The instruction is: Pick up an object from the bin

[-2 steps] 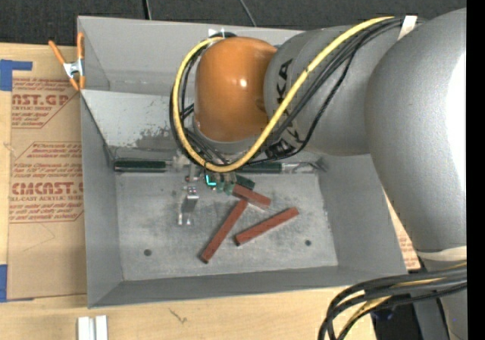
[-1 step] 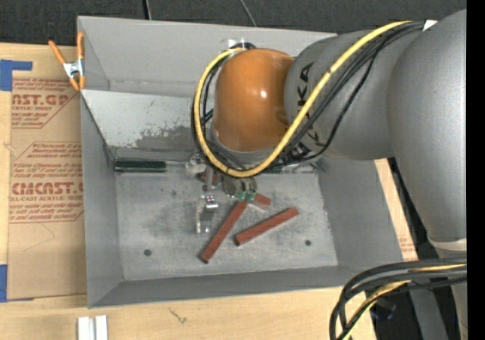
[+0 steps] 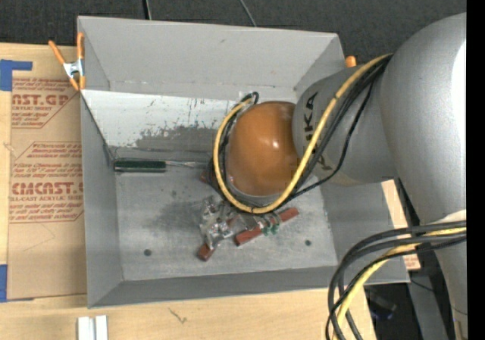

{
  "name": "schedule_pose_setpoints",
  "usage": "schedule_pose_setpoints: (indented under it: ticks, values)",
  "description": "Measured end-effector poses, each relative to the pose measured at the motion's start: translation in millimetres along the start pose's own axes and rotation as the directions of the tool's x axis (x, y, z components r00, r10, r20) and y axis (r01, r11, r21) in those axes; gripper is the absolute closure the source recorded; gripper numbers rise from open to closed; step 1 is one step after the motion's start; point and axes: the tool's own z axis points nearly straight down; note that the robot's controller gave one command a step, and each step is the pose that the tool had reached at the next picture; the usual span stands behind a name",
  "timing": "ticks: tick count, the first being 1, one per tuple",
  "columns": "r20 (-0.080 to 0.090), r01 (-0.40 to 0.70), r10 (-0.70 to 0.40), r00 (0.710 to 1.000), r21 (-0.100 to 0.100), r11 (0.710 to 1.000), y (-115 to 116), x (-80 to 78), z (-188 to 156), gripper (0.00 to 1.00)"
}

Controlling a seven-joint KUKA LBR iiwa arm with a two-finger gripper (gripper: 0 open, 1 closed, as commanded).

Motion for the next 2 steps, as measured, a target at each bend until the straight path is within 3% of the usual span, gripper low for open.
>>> schedule_pose_setpoints:
  ticks: [1, 2]
  values:
    - [0.005, 0.0, 0.0, 1.0, 0.0, 1.0, 0, -1.1, 0, 1.0]
    - [-0.011, -0.018, 0.018, 1.0, 0.002, 1.0, 0, -0.4, -50, 1.0]
